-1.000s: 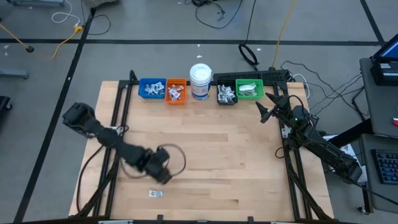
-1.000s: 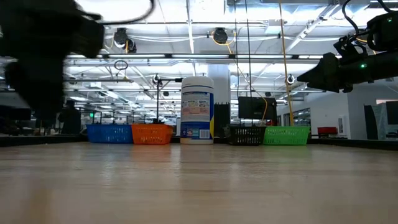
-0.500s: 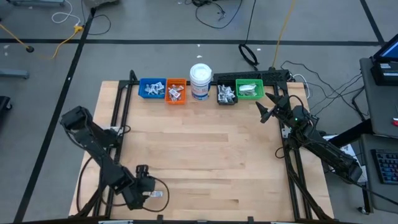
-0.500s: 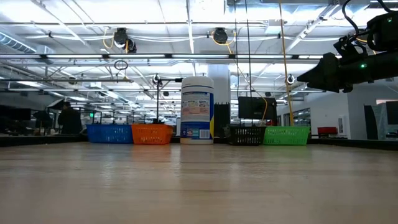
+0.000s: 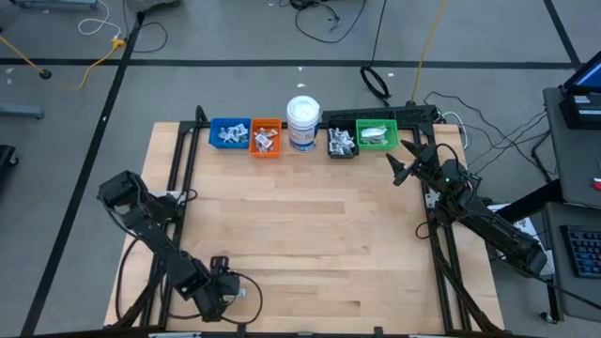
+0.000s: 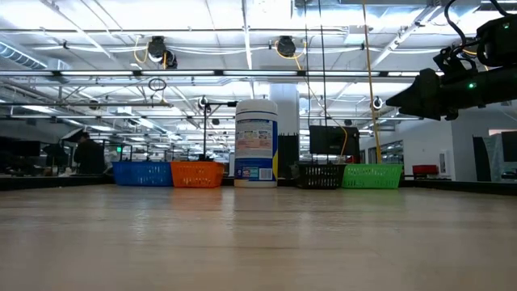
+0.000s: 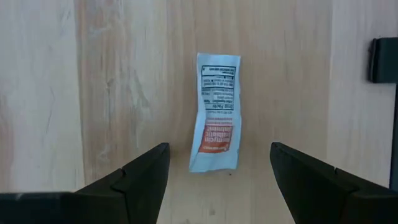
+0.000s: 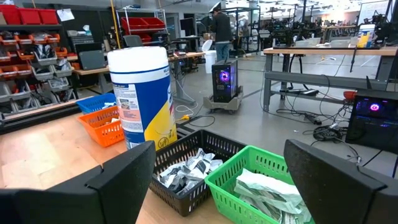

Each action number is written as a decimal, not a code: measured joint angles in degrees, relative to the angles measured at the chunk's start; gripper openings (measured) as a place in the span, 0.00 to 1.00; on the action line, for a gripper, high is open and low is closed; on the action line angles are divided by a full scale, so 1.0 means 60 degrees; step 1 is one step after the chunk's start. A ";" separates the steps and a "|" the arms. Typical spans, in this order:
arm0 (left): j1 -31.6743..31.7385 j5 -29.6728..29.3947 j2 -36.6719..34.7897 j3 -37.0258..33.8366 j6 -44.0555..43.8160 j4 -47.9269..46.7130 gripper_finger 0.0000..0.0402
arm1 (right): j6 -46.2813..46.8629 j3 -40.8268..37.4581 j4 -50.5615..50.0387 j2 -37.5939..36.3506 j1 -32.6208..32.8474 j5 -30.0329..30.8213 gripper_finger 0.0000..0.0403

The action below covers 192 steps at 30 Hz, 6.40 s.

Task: Pick & Place First Aid Supplies
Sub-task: Put the ointment pack into the orange bin, then return to Home Position

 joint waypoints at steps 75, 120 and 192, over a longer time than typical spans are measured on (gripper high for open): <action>1.3723 -0.1982 -0.1761 0.2305 0.5908 -0.4036 0.00 | 0.0000 0.0000 -0.0004 0.0000 0.0002 0.0004 0.87; 1.5385 -0.1780 -0.4516 -0.0772 0.6911 0.1954 0.85 | 0.0000 0.0000 -0.0004 -0.0002 0.0002 0.0004 0.87; 1.5385 -0.1860 -1.6002 -0.8482 0.8671 0.5005 0.69 | 0.0000 0.0003 -0.0007 -0.0001 0.0000 0.0000 0.87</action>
